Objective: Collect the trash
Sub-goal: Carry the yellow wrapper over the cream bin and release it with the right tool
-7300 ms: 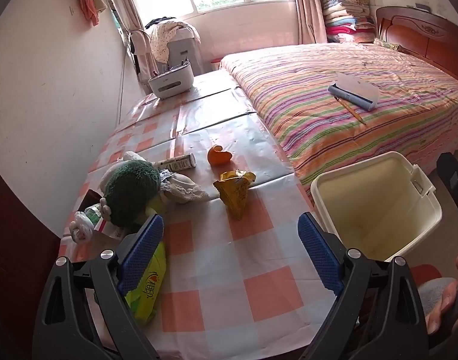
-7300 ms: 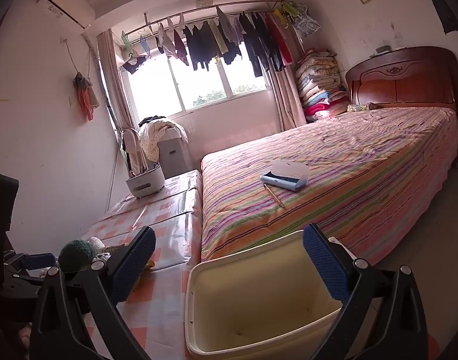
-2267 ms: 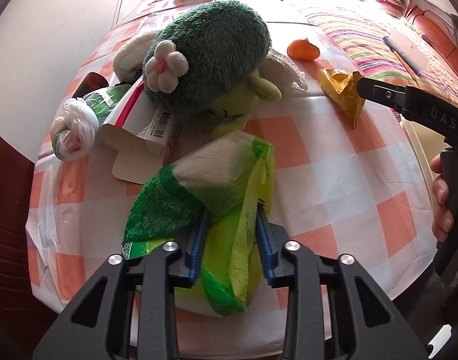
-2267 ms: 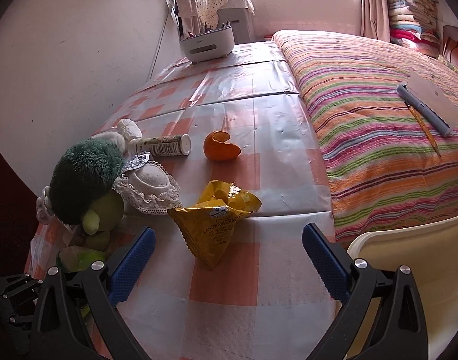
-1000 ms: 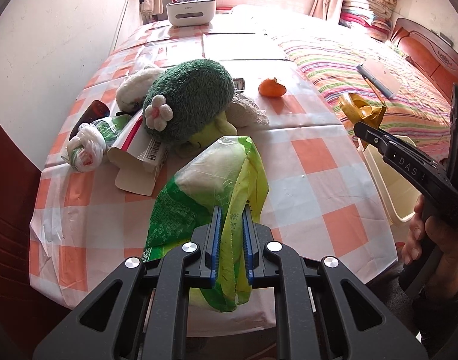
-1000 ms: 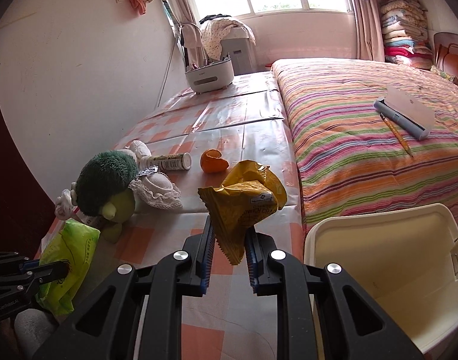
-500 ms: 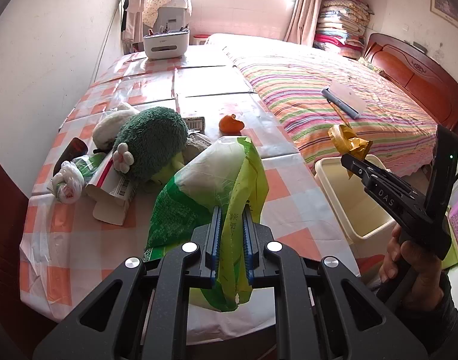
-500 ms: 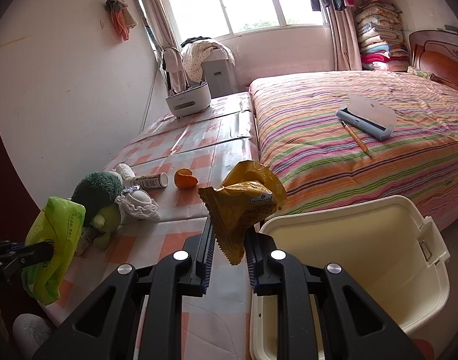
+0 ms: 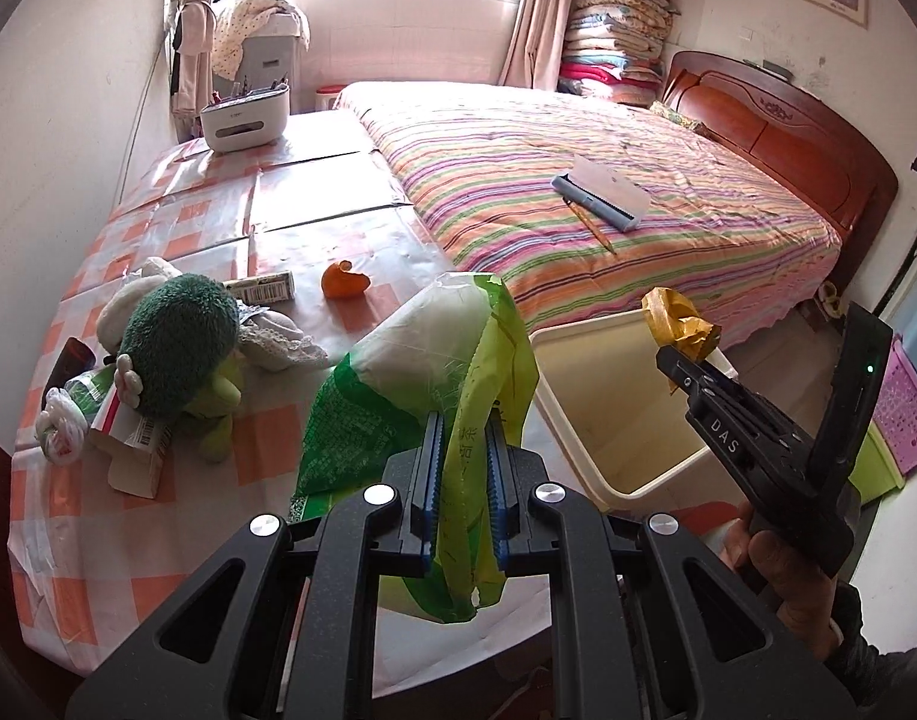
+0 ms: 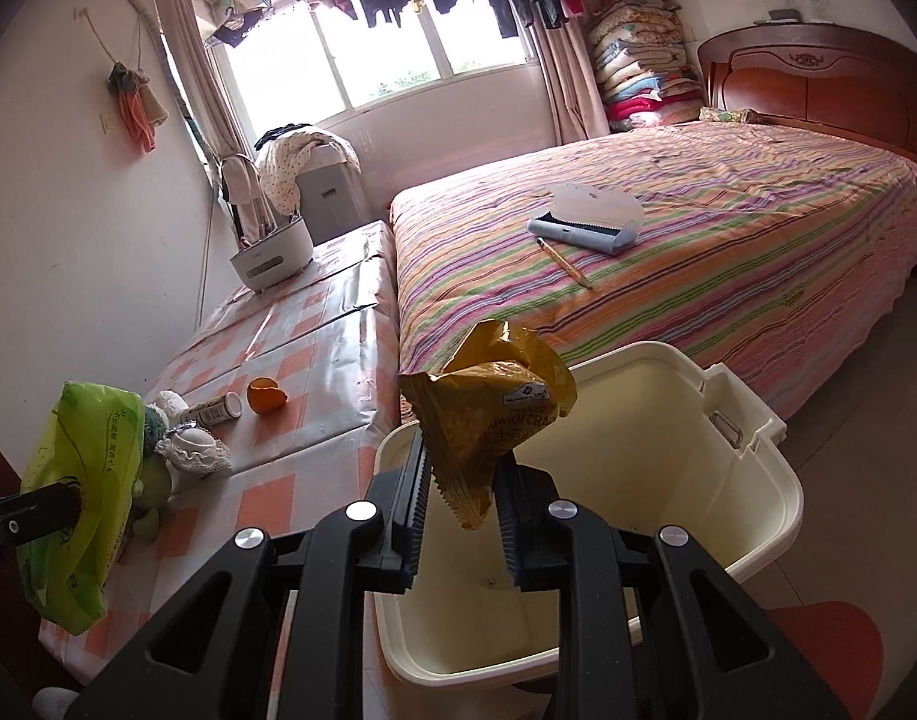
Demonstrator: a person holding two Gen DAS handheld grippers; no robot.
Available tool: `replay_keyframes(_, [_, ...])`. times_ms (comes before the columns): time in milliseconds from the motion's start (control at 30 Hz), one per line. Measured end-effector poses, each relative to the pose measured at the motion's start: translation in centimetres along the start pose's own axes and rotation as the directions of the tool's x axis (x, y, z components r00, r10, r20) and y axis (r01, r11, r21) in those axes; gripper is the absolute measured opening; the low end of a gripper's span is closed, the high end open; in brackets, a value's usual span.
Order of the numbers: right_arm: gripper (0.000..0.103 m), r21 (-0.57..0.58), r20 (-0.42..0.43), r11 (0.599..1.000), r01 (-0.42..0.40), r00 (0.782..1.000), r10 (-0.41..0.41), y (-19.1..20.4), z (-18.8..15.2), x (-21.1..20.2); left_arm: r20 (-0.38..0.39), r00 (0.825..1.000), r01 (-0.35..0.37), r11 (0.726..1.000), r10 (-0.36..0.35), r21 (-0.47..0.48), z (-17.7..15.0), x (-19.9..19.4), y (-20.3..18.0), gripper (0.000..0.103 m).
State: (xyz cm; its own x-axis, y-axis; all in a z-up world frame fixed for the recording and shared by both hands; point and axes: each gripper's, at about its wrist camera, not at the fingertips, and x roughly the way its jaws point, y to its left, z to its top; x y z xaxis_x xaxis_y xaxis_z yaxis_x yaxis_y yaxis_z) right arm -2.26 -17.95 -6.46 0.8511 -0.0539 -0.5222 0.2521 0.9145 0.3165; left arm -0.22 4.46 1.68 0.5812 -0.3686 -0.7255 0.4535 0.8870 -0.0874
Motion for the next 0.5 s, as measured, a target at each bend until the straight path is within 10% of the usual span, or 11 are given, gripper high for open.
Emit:
replay_keyframes(133, [0.027,0.047,-0.036,0.999,-0.001,0.999,0.003,-0.9,0.1,0.8,0.002,1.0,0.031,0.999,-0.032,0.028,0.7,0.5,-1.9,0.013])
replay_keyframes(267, [0.07,0.12,-0.014,0.993,-0.018,1.0,0.02,-2.2,0.2,0.4,-0.003,0.999,0.045,0.998,-0.045,0.047,1.2,1.1,-3.5,0.013])
replay_keyframes(500, [0.07,0.343,0.126,0.936,-0.074,0.991,0.032,-6.3,0.5,-2.2,-0.043,0.996,0.082,0.995,-0.08,0.047,2.2,3.0,-5.4,0.014])
